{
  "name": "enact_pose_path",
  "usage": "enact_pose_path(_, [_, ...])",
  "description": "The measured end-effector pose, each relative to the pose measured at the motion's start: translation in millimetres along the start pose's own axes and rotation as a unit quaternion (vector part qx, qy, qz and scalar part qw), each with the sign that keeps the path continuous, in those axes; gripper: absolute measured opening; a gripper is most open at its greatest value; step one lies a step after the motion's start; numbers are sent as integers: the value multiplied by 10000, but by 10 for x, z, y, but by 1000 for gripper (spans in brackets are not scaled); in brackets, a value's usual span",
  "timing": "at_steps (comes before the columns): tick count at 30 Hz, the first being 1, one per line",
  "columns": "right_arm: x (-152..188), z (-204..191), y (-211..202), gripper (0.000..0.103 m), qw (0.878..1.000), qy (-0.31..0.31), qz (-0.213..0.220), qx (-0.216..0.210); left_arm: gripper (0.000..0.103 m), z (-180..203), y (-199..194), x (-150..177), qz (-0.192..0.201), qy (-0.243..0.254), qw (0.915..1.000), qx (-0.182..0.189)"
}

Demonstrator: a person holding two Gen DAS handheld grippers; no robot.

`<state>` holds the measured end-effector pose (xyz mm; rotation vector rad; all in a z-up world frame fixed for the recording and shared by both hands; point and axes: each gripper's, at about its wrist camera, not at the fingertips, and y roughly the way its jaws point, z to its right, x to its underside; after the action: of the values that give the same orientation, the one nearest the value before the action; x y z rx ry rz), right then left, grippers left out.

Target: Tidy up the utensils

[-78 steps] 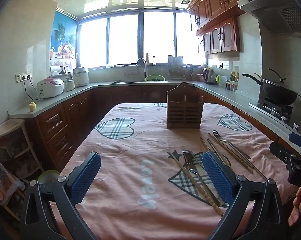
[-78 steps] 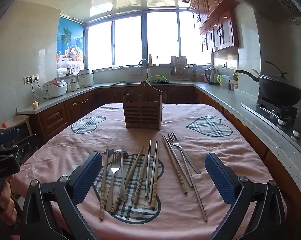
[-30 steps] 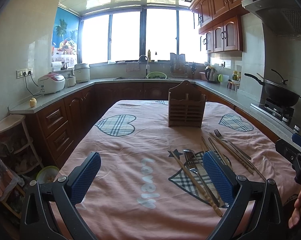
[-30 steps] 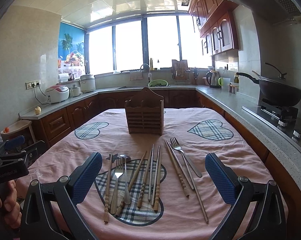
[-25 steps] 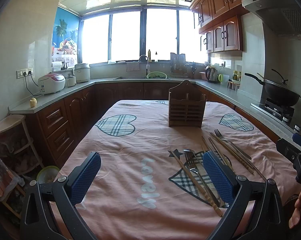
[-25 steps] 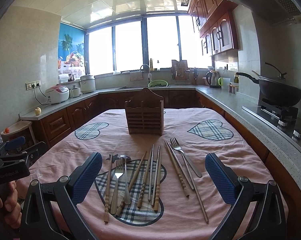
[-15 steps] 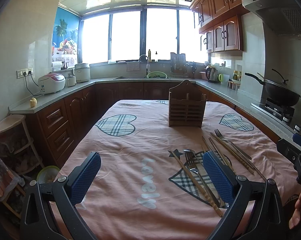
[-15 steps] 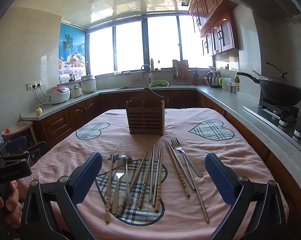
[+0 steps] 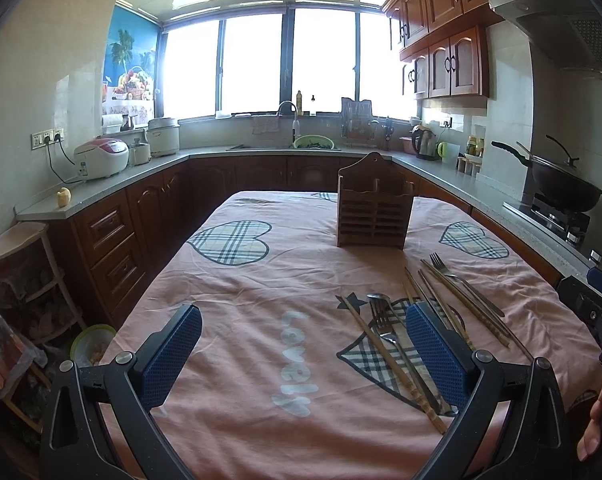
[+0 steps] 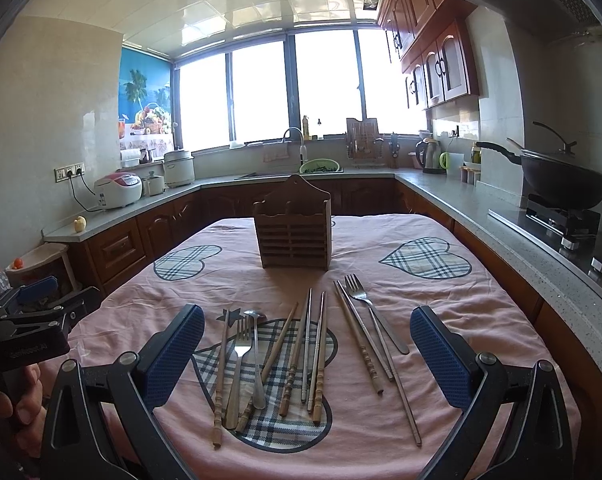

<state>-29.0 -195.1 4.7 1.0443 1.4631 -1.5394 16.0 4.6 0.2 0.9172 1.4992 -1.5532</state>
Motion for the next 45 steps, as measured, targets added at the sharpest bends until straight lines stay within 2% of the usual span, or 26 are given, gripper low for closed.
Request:
enact_pose_path(9, [-57,147,209,103,9995,108,-302,-68,102,-104,399,-184,-631,-206,9977,103])
enact_pose_path(18, [-63,303,547,102,9966,288,-758,-175,102,-39,783,-367,-1093,-122,9938,172])
enact_pose_path(22, [-62,329,695,94,9946,333,-940,-280,101,-15,928,-411,-1230,-115,9921,197])
enact_pose_path(24, [-59,348,785,87,9932,367,-1046,-352,98,-6,1005,-441,-1294,-104,9913,208])
enact_pose_path(29, [-69,421,1112,55,9868,545,-1428,-529,91,31,1274,-516,-1562,-79,9874,258])
enact_pose_path(31, [-81,442,1252,49,9840,592,-1580,-571,89,61,1385,-539,-1694,-37,9851,289])
enact_pose_path(34, [-92,463,1441,46,9805,627,-1756,-625,85,117,1578,-561,-1913,64,9811,284])
enact_pose_path(37, [-99,500,1631,37,9771,659,-1922,-635,77,143,1777,-569,-2126,52,9767,277])
enact_pose_path(45, [-70,556,2117,36,9656,710,-2416,-649,64,216,2175,-609,-2517,20,9672,327])
